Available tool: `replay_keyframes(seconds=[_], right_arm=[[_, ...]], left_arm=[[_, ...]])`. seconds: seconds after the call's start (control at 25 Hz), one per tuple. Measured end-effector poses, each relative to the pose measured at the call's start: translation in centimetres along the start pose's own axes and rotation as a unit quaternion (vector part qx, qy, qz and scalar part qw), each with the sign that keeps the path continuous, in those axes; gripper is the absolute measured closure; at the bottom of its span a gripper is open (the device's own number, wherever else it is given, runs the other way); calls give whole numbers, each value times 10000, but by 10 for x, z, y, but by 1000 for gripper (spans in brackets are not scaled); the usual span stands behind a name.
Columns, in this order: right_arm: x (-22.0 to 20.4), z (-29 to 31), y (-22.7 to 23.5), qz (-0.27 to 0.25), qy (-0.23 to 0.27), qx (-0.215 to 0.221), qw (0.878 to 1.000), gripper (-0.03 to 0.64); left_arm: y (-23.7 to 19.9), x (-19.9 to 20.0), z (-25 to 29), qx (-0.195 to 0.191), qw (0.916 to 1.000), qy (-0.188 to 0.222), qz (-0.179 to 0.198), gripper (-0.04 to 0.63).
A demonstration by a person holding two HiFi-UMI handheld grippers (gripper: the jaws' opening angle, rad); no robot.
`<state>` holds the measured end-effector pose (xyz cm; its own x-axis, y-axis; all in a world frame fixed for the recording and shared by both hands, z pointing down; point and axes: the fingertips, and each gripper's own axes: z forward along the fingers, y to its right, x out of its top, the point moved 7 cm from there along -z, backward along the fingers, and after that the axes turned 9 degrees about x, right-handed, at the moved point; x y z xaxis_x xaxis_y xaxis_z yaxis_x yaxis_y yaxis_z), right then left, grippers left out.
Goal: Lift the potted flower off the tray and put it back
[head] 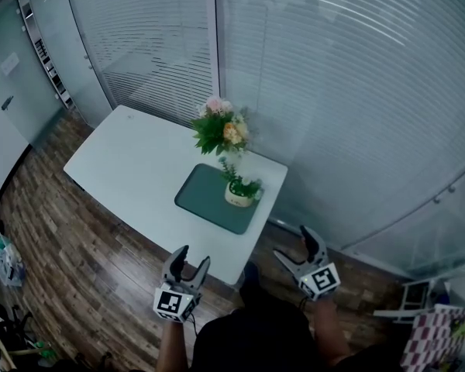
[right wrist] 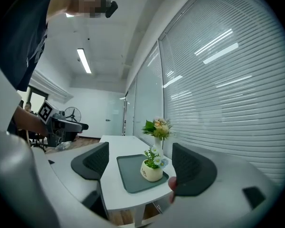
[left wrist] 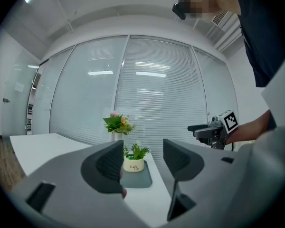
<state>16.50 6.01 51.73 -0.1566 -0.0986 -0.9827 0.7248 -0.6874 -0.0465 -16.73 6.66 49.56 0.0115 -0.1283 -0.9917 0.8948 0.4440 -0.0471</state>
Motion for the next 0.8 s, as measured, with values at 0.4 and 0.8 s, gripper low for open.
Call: replay_keyframes(seconds=[0.4,0.8], right_arm=[[16,-31,-31,-228,344,-463,9981,448],[31,-59,-47,202,878,-986,9910,612]], left_arm=[[15,5,-27,30,9999,143,86,485],[27,7,-57,33,9992,263,296,583]])
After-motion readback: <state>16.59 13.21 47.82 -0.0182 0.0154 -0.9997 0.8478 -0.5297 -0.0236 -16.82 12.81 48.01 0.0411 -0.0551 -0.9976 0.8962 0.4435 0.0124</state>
